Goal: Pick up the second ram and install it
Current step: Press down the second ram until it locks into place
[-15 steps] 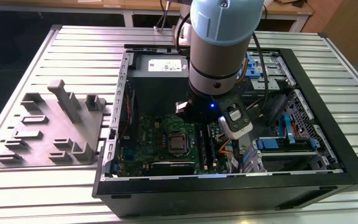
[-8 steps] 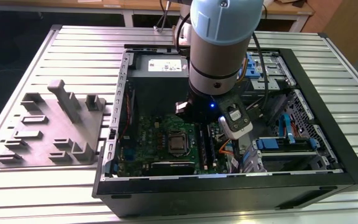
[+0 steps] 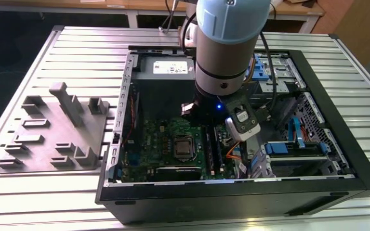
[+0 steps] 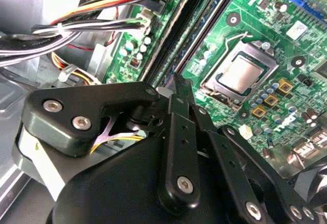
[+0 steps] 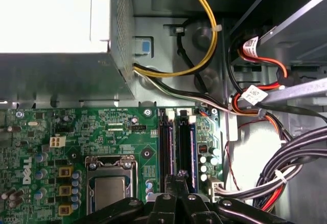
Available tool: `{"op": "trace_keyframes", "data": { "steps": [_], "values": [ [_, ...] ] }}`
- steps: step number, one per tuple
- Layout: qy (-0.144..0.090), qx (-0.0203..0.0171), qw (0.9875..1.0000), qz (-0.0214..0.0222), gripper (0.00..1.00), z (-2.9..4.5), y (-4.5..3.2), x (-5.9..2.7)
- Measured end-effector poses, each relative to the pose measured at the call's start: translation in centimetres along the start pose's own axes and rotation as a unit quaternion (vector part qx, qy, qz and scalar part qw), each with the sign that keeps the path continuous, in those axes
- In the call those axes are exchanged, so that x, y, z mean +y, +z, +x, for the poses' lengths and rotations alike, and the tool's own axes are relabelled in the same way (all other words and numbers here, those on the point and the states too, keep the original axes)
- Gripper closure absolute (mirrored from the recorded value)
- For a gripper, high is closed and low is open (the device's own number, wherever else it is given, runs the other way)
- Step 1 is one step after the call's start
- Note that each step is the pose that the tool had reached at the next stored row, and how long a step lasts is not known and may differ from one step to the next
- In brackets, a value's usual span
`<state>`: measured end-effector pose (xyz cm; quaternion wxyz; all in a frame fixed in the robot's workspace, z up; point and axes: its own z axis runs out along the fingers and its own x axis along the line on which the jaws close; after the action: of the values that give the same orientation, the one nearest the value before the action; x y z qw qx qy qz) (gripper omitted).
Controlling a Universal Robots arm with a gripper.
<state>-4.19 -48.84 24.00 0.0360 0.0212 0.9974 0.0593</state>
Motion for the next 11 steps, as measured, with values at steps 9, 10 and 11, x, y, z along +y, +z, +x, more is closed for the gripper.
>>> {"op": "trace_keyframes", "data": {
  "steps": [9, 10, 11],
  "values": [
    [0.000, 0.0000, 1.0000, 0.0000, 0.93, 0.07, 0.19, 1.45],
    [0.000, 0.0000, 1.0000, 0.0000, 0.93, 0.08, 0.21, 1.63],
    [0.000, 0.0000, 1.0000, 0.0000, 0.93, 0.08, 0.23, 1.79]
  ]
}}
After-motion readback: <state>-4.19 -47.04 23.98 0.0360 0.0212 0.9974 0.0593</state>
